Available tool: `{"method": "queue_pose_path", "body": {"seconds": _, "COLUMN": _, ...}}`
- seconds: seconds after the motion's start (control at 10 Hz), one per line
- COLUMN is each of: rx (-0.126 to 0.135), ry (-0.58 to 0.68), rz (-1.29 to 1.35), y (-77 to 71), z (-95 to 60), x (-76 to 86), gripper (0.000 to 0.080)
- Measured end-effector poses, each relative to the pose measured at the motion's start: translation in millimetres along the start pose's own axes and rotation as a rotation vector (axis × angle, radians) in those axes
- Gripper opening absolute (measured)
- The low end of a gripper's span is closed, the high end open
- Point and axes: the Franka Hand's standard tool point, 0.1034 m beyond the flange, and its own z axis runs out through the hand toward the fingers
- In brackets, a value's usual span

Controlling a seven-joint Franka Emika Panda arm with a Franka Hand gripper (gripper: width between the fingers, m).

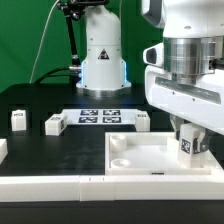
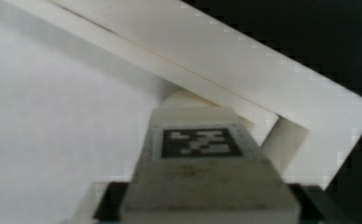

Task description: Assemble one leg

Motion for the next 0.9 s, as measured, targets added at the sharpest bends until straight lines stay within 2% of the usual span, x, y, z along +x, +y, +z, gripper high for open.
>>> {"method": "queue_pose_path", "body": {"seconds": 0.1, "rx": 0.000, "ry": 0.000, "rz": -0.032, "y": 0.0, "z": 0.1, "x": -0.1, "gripper": 0.0484}}
{"method": "queue_pose_path", "body": {"seconds": 0.2, "rx": 0.002, "ry": 0.001, "rz": -0.050, "y": -0.4, "z": 0.1, "x": -0.2, "gripper": 0.0484}}
{"method": "queue_pose_path", "body": {"seconds": 0.3, "rx": 0.002, "ry": 0.003, "rz": -0.143, "y": -0.3, "z": -0.1, "x": 0.1, "gripper": 0.0612}}
{"method": "queue_pose_path", "body": {"seconds": 0.5, "rx": 0.001, "ry": 0.004, "rz": -0.383, "y": -0.7, "z": -0.2, "x": -1.1, "gripper": 0.0647}}
{"method": "queue_pose_path", "body": {"seconds": 0.9, "rx": 0.000, "ry": 0.007, "rz": -0.796, "y": -3.4, "z": -1.2, "x": -7.5, "gripper": 0.0649}}
